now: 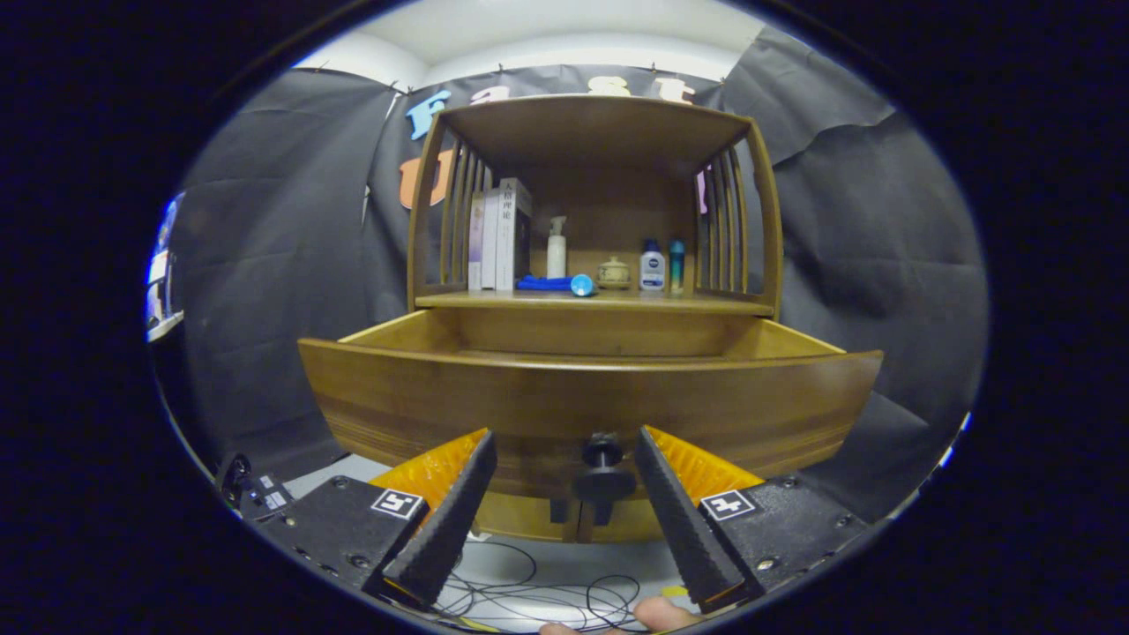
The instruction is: Pull open the drawer, take out the items inside it, and place them on the countertop above the cabinet.
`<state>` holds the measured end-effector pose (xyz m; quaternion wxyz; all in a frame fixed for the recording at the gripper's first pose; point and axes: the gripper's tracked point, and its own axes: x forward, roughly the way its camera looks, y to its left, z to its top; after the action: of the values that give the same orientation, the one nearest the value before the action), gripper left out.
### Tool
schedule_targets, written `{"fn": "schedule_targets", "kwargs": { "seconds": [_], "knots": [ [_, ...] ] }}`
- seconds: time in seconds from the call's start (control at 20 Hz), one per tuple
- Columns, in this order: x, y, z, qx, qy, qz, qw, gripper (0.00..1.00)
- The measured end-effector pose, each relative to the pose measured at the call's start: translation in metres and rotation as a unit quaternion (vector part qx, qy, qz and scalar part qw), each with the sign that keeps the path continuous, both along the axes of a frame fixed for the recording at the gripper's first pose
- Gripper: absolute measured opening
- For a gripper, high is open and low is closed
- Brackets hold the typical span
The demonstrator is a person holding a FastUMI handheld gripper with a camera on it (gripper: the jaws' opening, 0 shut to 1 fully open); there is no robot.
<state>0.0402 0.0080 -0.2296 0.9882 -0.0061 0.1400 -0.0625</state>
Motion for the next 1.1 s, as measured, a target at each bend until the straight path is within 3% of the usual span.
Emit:
{"fn": "schedule_targets", "kwargs": {
  "seconds": [0.6,1.1],
  "knots": [
    [0.022,-0.006,-0.027,0.004,0.020,-0.039,0.999,0.99],
    [0.041,-0.009,-0.026,0.005,0.020,-0.031,0.999,1.00]
  ]
}}
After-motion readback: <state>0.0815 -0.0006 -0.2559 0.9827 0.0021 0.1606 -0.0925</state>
